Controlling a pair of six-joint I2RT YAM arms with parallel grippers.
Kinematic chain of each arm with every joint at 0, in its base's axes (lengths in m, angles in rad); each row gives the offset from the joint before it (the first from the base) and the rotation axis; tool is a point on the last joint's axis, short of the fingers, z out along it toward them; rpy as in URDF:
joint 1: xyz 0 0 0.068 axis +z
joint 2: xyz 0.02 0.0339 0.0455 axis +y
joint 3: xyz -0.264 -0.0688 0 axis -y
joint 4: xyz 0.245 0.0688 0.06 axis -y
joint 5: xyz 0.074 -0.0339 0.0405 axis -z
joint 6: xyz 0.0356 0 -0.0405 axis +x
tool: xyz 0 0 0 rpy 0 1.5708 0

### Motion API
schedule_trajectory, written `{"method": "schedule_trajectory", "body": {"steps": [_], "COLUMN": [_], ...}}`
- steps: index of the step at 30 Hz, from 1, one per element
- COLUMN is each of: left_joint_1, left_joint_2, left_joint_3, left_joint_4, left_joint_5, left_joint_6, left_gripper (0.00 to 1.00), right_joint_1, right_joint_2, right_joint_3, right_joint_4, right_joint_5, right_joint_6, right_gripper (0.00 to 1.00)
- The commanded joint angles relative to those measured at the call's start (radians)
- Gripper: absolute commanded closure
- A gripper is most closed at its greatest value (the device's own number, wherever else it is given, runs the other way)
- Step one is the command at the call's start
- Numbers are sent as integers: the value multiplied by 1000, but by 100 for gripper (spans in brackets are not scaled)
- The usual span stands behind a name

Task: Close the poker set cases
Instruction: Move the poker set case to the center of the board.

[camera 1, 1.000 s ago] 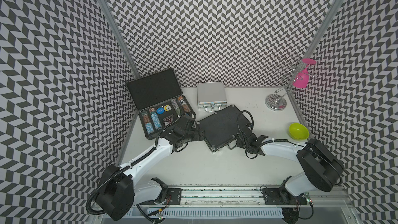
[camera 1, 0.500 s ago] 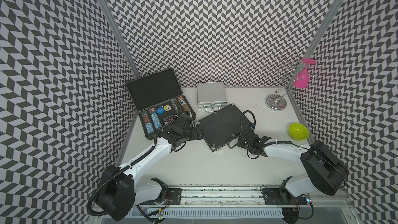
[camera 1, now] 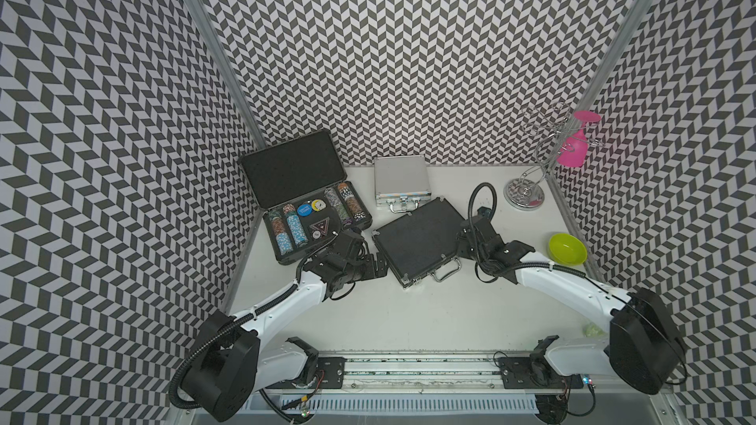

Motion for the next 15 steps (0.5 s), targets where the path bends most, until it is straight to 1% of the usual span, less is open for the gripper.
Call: {"method": "schedule_trajectory", "body": {"steps": [1, 2, 4, 7, 10, 13, 15], "left_joint_1": [-8, -6, -6, -6, -7, -8, -8], "left_joint_2": [32, 45, 66, 116, 169, 211, 228], "left_joint_3": [0, 2, 3, 18, 28, 34, 34], "left_joint_4": [142, 154, 195, 248, 282, 300, 306], "left_joint_5": [45, 32, 21, 38, 56, 63, 70], "left_joint_6": [-47, -43, -33, -22, -22, -21, -13], "left_gripper": [1, 1, 1, 1, 1, 2, 3], "right_joint_1": [-73, -95, -117, -155, -190, -231, -261], "right_joint_2": [35, 72, 149, 265, 376, 457, 481], "right_joint_3": [108, 151, 214, 279, 326, 342, 332], "right_joint_4": [53, 62, 69, 85, 81, 83, 99], "right_joint_5": [3, -9, 5, -61, -140, -167, -211], "right_joint_6": [-163, -210, -284, -364, -414, -415, -405], "right_gripper": [34, 31, 28, 27, 27, 27, 27]}}
